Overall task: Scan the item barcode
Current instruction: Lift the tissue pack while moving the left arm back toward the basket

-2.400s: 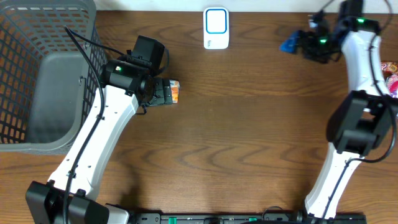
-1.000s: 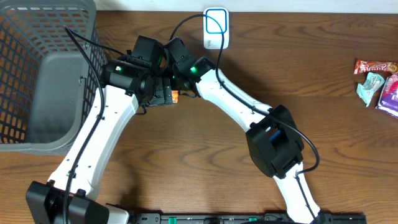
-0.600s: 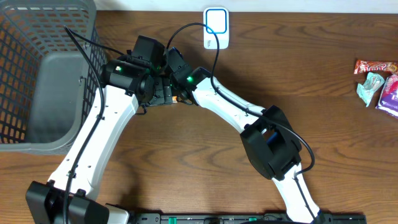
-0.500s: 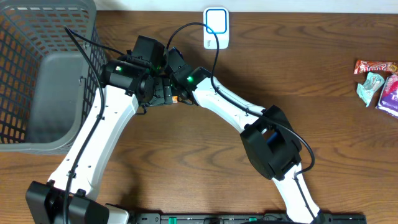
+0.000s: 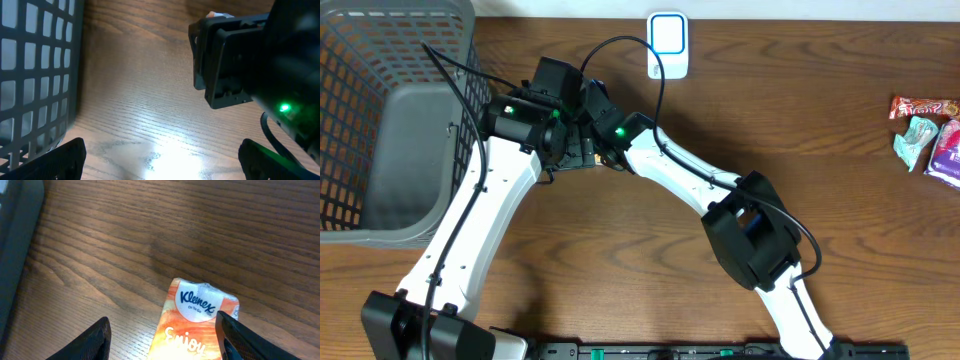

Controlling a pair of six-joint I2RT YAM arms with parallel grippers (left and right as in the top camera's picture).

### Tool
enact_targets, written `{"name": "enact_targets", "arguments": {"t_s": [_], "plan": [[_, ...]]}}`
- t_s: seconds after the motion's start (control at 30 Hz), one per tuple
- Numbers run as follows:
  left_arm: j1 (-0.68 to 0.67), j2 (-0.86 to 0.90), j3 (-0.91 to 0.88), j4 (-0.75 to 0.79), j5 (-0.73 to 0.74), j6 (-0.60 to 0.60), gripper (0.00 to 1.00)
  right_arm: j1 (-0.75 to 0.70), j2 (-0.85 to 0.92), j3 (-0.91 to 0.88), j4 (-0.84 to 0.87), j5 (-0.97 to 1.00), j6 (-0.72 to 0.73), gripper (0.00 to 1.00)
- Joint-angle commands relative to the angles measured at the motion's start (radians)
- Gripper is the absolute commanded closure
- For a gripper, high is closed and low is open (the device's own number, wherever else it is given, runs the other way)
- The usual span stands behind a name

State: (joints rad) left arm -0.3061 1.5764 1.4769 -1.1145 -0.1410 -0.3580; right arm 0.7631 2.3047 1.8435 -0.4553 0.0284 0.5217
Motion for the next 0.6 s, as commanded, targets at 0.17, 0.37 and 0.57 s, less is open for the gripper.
{"name": "enact_targets", "arguments": {"t_s": [0.17, 0.37, 0.57], "plan": [[-0.002, 0.005, 0.0, 0.001, -0.002, 0.006, 0.02, 0.014, 0.063, -0.007, -0.005, 0.048, -0.014, 0.52], [-0.002, 0.005, 0.0, 0.0, -0.002, 0.006, 0.02, 0.014, 0.064, -0.007, -0.019, 0.049, -0.014, 0.53], [-0.002, 0.005, 0.0, 0.0, -0.002, 0.006, 0.02, -0.036, 0.063, -0.005, -0.031, 0.006, -0.014, 0.54]]}}
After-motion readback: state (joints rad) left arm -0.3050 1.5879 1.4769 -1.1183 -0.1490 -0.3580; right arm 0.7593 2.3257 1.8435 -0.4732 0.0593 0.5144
